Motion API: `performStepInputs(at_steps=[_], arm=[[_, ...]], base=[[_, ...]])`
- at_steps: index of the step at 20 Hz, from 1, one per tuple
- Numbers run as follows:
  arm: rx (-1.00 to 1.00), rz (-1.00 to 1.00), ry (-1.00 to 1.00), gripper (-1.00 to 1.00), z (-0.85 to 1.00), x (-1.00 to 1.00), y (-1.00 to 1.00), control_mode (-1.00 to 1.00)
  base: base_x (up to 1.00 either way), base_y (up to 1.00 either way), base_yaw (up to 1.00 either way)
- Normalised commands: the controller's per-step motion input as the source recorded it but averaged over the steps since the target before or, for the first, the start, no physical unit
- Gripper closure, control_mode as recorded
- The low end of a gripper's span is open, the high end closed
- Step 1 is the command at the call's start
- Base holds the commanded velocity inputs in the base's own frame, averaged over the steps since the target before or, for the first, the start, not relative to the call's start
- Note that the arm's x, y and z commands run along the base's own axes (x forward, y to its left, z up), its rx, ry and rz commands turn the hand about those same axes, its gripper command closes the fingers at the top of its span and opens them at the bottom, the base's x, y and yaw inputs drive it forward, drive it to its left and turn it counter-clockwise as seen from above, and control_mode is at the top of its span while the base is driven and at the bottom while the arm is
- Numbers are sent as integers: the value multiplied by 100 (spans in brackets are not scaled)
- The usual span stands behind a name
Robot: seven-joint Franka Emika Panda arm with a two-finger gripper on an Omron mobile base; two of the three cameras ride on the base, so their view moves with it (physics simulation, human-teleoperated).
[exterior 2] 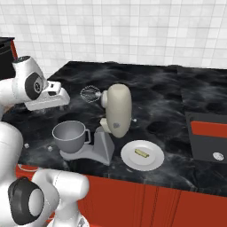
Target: Add butter and sugar cubes to the stand mixer bowl and then turn on the stand mixer to begin making frosting.
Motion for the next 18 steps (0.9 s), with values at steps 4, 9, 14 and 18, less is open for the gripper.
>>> performStepInputs(at_steps=[4,9,14,18], arm=[[-14,5,1,-100,-18,-22,81,-100],[-7,6,7,-100,-32,-20,74,-100],[0,6,12,-100,-36,-14,70,-100],[0,6,16,-100,-38,-4,65,-100]], base=[[0,0,0],[0,0,0],[0,0,0],[0,0,0]])
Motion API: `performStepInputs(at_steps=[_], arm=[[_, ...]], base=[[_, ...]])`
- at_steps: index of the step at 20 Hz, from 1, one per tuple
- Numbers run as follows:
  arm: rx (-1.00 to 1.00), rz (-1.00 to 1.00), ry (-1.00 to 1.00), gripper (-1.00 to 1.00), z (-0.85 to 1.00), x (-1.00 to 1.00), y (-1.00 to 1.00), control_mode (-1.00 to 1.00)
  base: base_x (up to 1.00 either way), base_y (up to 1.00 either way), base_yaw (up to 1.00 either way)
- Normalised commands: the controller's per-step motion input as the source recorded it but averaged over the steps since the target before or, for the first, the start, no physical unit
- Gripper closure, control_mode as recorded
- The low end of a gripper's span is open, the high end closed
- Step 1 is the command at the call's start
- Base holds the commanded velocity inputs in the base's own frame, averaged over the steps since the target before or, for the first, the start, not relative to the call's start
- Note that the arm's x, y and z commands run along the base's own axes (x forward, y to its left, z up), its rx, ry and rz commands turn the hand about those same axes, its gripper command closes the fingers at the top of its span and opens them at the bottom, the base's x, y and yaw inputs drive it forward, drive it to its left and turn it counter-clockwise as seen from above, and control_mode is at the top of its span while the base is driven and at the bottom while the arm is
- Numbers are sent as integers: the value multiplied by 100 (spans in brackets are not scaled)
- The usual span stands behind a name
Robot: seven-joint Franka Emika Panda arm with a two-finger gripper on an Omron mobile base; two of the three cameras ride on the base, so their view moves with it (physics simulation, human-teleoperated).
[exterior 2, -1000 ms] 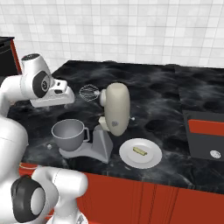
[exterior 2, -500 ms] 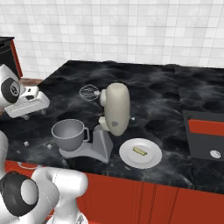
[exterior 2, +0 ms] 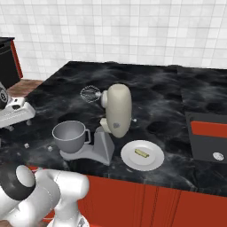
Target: Add butter and sugar cubes to the stand mixer bowl and then turn on the stand mixer to begin making frosting.
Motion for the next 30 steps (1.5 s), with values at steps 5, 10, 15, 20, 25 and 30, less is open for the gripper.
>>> performStepInputs(at_steps=[5,10,15,20,25,30], arm=[[0,6,19,-100,-40,0,56,-100],[0,3,23,-100,-41,5,42,-100],[0,1,23,-100,-39,26,25,-100],[0,0,20,-100,-28,43,14,-100],[-3,0,19,-100,-31,40,13,-100],[-7,0,6,-100,-38,26,16,-100]], base=[[0,0,0],[0,0,0],[0,0,0],[0,0,0],[0,0,0],[0,0,0]])
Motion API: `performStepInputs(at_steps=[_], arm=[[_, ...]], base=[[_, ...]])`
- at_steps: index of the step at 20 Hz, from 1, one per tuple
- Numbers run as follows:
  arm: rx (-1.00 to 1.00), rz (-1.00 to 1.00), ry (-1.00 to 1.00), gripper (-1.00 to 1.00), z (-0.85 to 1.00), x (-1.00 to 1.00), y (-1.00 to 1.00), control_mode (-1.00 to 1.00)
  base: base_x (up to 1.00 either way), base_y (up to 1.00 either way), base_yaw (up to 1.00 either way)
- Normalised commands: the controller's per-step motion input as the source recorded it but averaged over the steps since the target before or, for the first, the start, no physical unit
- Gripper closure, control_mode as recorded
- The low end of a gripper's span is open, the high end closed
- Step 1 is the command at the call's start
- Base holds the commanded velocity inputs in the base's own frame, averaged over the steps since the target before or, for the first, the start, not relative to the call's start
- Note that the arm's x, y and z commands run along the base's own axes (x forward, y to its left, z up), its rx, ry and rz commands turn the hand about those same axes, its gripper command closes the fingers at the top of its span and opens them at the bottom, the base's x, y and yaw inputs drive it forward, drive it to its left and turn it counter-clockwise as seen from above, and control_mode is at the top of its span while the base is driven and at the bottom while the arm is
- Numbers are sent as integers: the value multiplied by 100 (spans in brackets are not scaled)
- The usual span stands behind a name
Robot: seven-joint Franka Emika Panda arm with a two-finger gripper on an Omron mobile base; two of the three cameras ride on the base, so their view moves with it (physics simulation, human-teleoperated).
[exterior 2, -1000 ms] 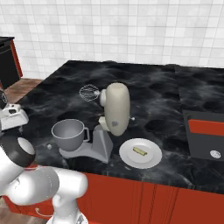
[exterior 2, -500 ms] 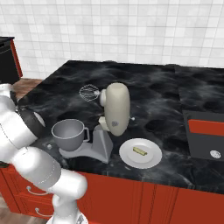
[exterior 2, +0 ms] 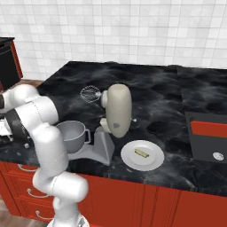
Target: Add butter and sugar cubes to the stand mixer bowl and then turn on the stand mixer to begin making frosting.
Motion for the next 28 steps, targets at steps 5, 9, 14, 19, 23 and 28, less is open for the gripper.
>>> performStepInputs(at_steps=[5,9,14,19,23,28], arm=[[-5,0,0,-100,-26,29,15,-100],[-2,0,3,-100,-26,23,4,-100],[0,0,3,-100,-36,16,0,-100],[0,0,0,-100,-26,9,0,-100],[0,0,0,-100,-11,0,-8,-100],[0,0,0,-100,-9,0,-28,-100]], base=[[0,0,0],[0,0,0],[0,0,0],[0,0,0],[0,0,0],[0,0,0]])
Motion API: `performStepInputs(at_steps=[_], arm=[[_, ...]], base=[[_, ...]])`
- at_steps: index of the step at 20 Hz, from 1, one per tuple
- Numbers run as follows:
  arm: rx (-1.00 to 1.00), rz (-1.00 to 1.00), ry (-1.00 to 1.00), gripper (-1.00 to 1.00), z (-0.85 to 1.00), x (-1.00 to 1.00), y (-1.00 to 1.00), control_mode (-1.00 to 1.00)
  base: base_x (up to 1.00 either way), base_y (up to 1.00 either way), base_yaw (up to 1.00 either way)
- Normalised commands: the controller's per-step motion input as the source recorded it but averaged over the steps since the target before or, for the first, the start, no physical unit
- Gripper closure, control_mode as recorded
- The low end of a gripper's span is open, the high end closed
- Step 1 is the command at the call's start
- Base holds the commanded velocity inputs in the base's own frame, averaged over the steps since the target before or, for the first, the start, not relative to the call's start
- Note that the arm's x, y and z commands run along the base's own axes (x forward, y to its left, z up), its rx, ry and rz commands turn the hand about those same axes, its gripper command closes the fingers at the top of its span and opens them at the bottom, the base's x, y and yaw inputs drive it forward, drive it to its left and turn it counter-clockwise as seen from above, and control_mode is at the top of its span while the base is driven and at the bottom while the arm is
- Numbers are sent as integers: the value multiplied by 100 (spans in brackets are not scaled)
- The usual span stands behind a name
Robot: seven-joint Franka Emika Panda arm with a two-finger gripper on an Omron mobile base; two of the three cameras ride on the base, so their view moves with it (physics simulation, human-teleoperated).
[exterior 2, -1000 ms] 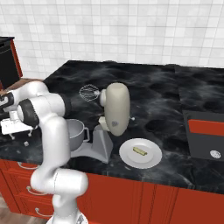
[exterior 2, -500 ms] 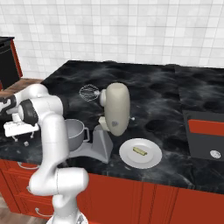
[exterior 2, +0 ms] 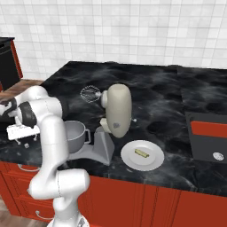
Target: Add butter and sugar cubes to the stand mixer bowl and then turn on the stand mixer to begin making frosting.
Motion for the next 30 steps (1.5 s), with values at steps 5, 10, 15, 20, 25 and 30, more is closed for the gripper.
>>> performStepInputs(at_steps=[5,10,15,20,25,30], arm=[[0,0,1,-100,-10,-4,-8,-100],[0,0,4,-100,-8,-7,0,-100],[0,0,0,-100,-2,-32,0,-100],[0,0,0,-100,0,-15,-3,-100],[0,0,2,100,-5,0,-13,-100],[0,0,11,100,-24,0,0,-100]], base=[[0,0,0],[0,0,0],[0,0,0],[0,0,0],[0,0,0],[0,0,0]])
